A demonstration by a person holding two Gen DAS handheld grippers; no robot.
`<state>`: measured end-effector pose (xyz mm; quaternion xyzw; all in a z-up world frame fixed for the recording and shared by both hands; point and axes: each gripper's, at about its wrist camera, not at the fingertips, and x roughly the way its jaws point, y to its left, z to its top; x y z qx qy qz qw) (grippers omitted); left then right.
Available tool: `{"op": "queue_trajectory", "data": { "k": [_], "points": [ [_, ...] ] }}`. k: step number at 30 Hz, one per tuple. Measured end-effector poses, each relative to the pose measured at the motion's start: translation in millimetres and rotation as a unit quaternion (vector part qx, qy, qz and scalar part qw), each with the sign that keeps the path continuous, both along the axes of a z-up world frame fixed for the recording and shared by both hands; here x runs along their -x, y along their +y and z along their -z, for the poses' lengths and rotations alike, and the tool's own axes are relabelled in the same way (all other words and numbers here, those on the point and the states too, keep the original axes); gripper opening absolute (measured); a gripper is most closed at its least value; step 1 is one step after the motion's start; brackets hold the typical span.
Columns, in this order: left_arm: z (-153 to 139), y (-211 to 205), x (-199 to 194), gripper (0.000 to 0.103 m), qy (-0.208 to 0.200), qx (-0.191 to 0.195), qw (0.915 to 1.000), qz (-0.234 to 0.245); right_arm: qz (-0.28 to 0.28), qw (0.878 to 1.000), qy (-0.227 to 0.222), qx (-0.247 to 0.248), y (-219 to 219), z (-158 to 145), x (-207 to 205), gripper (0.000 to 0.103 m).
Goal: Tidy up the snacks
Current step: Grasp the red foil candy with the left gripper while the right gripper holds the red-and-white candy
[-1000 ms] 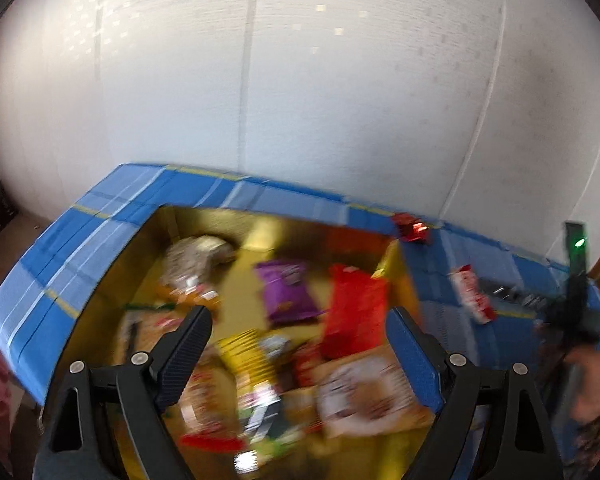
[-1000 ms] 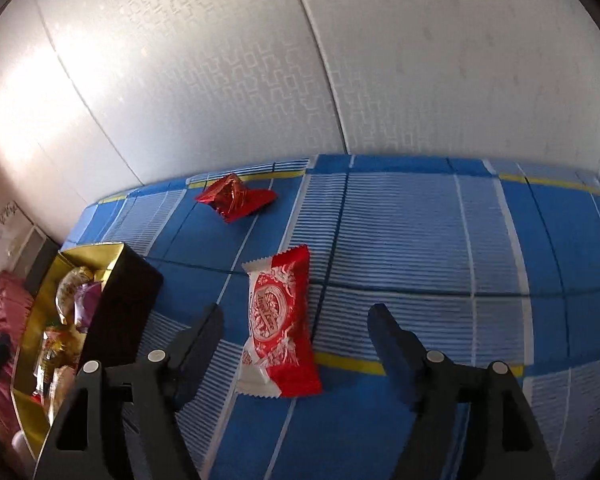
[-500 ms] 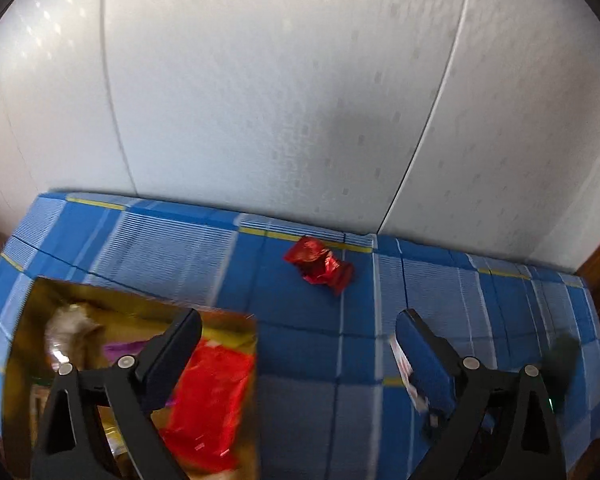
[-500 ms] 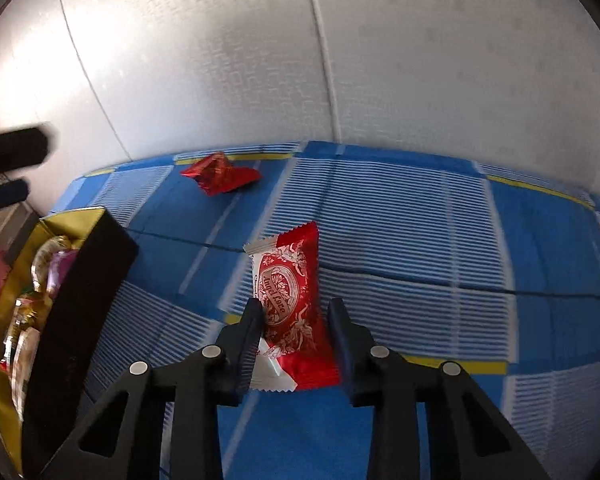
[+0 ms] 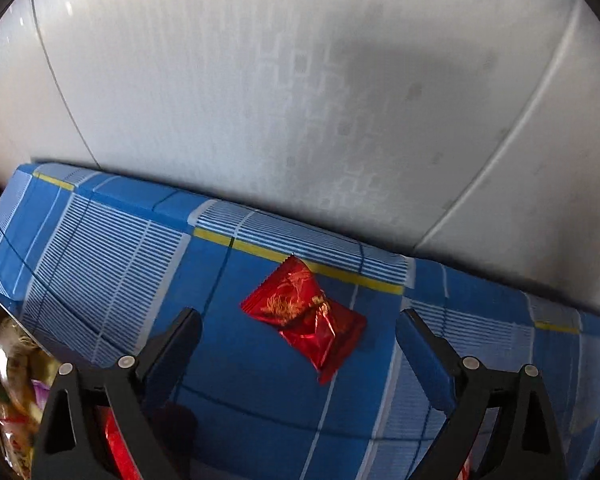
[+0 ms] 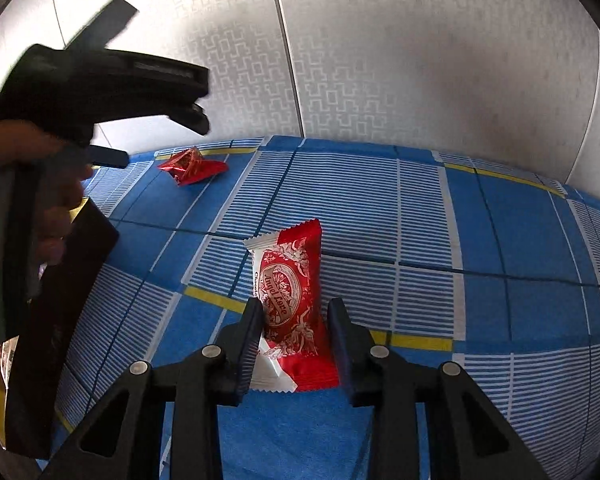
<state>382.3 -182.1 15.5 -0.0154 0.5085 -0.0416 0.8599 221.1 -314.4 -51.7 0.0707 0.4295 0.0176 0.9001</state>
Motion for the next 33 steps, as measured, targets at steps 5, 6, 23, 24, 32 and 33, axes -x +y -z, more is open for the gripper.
{"op": "queue_trajectory", "data": {
  "k": [5, 6, 23, 24, 32, 33],
  "points": [
    [17, 0, -9, 0.093, 0.021, 0.002, 0.9996, -0.019, 0.001, 1.0, -0.001, 0.001, 1, 0, -1, 0.034],
    [20, 0, -9, 0.09, 0.023, 0.004, 0.9995, -0.021, 0.001, 1.0, -0.002, 0.001, 1, 0, -1, 0.034],
    [24, 16, 19, 0.049, -0.018, 0.02, 0.9996, -0.004, 0.002, 1.0, -0.007, -0.004, 0, -2, 0, 0.034],
    [24, 17, 22, 0.047, -0.018, 0.021, 0.9996, -0.002, 0.001, 1.0, -0.007, -0.005, -1, -2, 0, 0.034],
    [18, 11, 49, 0.042, -0.016, 0.046, 0.9986, 0.018, 0.0, 1.0, -0.011, -0.01, -2, -1, 0, 0.034],
    [18, 12, 54, 0.042, -0.013, 0.053, 0.9983, 0.02, -0.001, 1.0, -0.013, -0.012, -2, -1, 1, 0.034]
  ]
}}
